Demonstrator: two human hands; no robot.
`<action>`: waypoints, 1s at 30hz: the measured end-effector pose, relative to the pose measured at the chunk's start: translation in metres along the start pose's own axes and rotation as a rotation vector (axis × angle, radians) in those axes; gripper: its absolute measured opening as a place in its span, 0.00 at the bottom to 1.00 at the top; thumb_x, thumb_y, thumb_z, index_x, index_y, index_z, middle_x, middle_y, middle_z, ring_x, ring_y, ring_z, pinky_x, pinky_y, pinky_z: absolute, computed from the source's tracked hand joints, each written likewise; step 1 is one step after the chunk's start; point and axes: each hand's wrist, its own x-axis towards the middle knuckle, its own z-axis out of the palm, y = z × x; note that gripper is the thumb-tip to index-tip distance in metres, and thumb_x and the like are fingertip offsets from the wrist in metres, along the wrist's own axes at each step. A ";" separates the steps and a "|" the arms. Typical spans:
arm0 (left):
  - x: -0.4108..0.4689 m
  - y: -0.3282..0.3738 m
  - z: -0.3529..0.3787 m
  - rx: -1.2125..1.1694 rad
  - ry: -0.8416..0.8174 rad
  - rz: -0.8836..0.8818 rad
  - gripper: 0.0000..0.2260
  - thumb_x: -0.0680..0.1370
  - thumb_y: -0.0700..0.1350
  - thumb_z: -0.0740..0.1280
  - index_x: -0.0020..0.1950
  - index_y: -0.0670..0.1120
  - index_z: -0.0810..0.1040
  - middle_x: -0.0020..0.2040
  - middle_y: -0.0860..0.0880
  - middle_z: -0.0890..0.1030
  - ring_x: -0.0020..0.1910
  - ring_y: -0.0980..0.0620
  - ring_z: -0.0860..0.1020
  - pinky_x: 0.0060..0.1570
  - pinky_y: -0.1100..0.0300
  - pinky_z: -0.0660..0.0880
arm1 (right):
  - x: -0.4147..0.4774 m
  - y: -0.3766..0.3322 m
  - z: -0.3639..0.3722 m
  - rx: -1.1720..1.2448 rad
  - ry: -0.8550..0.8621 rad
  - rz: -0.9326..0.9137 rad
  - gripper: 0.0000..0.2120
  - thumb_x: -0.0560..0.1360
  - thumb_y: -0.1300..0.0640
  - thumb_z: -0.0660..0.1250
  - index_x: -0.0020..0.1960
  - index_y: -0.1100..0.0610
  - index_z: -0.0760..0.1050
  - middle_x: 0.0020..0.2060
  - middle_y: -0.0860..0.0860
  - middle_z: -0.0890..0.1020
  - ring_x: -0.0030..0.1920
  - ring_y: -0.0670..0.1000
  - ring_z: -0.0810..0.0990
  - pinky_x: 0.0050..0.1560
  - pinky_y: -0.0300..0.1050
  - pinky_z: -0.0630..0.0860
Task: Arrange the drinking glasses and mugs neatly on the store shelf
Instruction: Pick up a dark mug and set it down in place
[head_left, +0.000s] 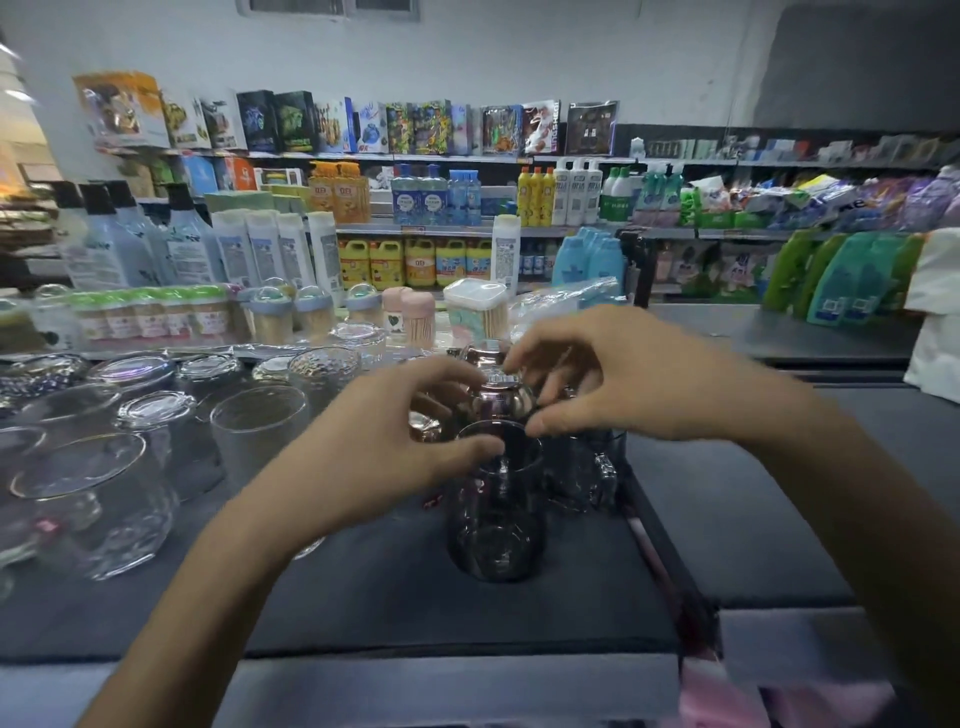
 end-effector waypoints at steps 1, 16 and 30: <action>-0.006 -0.003 0.005 -0.020 0.000 -0.005 0.22 0.70 0.63 0.77 0.62 0.60 0.80 0.53 0.58 0.85 0.51 0.61 0.83 0.56 0.53 0.82 | -0.009 0.000 0.009 0.003 0.016 0.023 0.19 0.71 0.54 0.81 0.59 0.44 0.80 0.47 0.45 0.84 0.41 0.41 0.85 0.43 0.38 0.81; -0.038 -0.005 0.047 -0.048 0.182 0.077 0.28 0.69 0.55 0.81 0.66 0.66 0.76 0.53 0.66 0.83 0.51 0.65 0.82 0.56 0.55 0.81 | -0.066 0.003 0.116 0.325 0.411 0.192 0.36 0.72 0.65 0.76 0.76 0.49 0.69 0.58 0.38 0.79 0.62 0.40 0.80 0.52 0.43 0.84; -0.078 -0.003 0.045 -1.267 0.171 -0.232 0.30 0.69 0.46 0.78 0.68 0.40 0.76 0.64 0.36 0.82 0.63 0.39 0.82 0.58 0.41 0.81 | -0.094 -0.028 0.125 0.798 0.546 0.003 0.31 0.70 0.65 0.79 0.68 0.49 0.71 0.59 0.47 0.84 0.58 0.49 0.85 0.53 0.41 0.82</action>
